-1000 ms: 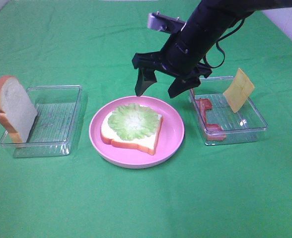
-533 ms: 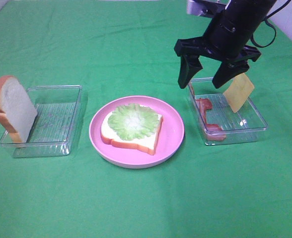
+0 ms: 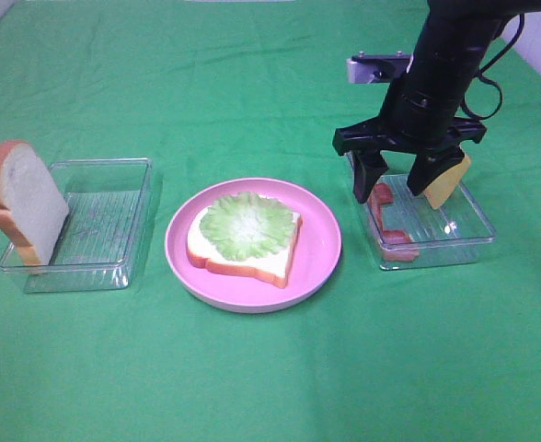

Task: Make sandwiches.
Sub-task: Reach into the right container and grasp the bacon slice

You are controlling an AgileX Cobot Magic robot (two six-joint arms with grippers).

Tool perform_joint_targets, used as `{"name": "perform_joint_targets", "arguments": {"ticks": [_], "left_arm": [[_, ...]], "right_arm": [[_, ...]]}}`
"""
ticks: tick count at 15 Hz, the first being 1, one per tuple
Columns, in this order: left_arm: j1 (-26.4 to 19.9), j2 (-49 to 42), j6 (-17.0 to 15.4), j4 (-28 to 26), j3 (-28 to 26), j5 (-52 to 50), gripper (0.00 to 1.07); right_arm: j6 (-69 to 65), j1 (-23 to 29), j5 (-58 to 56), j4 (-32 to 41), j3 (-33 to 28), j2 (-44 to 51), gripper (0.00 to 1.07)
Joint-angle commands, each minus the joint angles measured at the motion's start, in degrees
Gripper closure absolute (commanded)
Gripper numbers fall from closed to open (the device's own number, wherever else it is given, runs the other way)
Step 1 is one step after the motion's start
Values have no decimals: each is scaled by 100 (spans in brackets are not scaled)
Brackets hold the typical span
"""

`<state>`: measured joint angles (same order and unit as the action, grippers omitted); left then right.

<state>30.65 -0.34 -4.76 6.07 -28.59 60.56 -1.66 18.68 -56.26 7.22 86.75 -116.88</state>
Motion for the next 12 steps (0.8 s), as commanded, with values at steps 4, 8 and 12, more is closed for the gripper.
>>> {"name": "perform_joint_targets", "arguments": {"ticks": [4,8,12], "left_arm": [[29,-115,23,34,6,-74,39],[29,-115,23,34,6,-74,39],[29,-115,23,34,6,-74,39]], "right_arm": [[-52,-6,269,63,11,-309,53],[-52,-6,252,57,11,-321,92],[-52,-6,155,57,11,-252,107]]}}
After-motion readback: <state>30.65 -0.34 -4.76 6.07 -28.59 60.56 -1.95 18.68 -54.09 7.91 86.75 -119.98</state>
